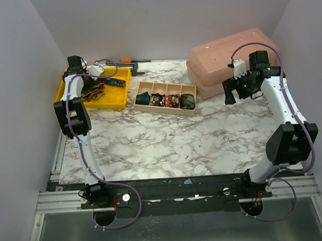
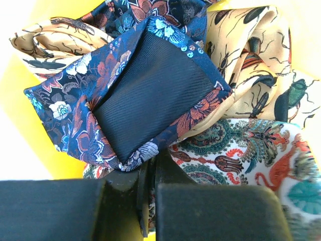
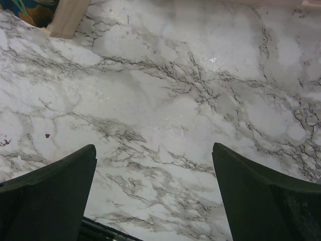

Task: Roll the ties
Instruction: Pick up the tie from the storage box, then place the tie at the center of the board.

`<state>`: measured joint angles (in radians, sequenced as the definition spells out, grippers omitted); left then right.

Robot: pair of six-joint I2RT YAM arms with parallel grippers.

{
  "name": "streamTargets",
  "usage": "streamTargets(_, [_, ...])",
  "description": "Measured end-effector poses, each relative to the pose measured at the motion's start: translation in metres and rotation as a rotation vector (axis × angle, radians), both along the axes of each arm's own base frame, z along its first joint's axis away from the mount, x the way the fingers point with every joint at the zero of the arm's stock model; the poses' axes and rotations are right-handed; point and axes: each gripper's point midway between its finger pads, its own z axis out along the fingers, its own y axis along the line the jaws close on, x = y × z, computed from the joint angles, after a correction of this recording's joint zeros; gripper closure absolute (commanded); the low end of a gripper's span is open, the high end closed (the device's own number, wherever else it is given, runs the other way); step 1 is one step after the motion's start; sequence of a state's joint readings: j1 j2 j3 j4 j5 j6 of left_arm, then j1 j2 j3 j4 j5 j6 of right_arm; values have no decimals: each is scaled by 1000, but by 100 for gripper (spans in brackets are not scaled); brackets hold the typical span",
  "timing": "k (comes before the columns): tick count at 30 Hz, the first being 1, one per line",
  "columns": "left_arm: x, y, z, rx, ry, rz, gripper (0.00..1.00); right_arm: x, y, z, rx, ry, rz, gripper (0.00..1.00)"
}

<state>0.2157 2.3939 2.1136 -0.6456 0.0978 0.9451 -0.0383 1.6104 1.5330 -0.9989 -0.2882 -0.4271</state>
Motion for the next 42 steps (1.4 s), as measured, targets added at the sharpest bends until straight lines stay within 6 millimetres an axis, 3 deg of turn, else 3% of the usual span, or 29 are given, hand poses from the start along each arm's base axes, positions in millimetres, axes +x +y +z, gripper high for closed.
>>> streamTargets(7, [-1,-4,-2,-33,1,-27,100,-4,-1,-2,-7,18,-3,0])
streamTargets(11, [-23,-24,10,-132,9,-21,100,-5,-1,-2,-6,20,-3,0])
streamTargets(13, [-41,-37,31,-186,1,-21,100,-5,-1,-2,-5,20,-3,0])
streamTargets(20, [-83,-72,161,-297,-202,-53,100,-4,5,2,28,14,15,0])
streamTargets(23, [-94,-79,190,-318,-250,-57,100,1,9,6,45,3,24,0])
streamTargets(25, [-99,-82,198,-338,-258,-41,100,4,12,7,60,-1,33,0])
streamTargets(29, [-98,-85,195,-393,-228,4,100,8,16,2,87,15,46,0])
streamTargets(35, [-74,-100,183,-470,-176,58,100,14,21,-7,115,41,57,0])
streamTargets(38, [-62,-120,163,-492,-100,62,100,16,21,-5,115,36,58,0])
streamTargets(41, [-64,-144,130,-522,20,63,100,16,21,-5,115,34,58,0])
streamTargets(42, [-71,-155,113,-531,82,65,85,16,21,-5,115,33,59,0])
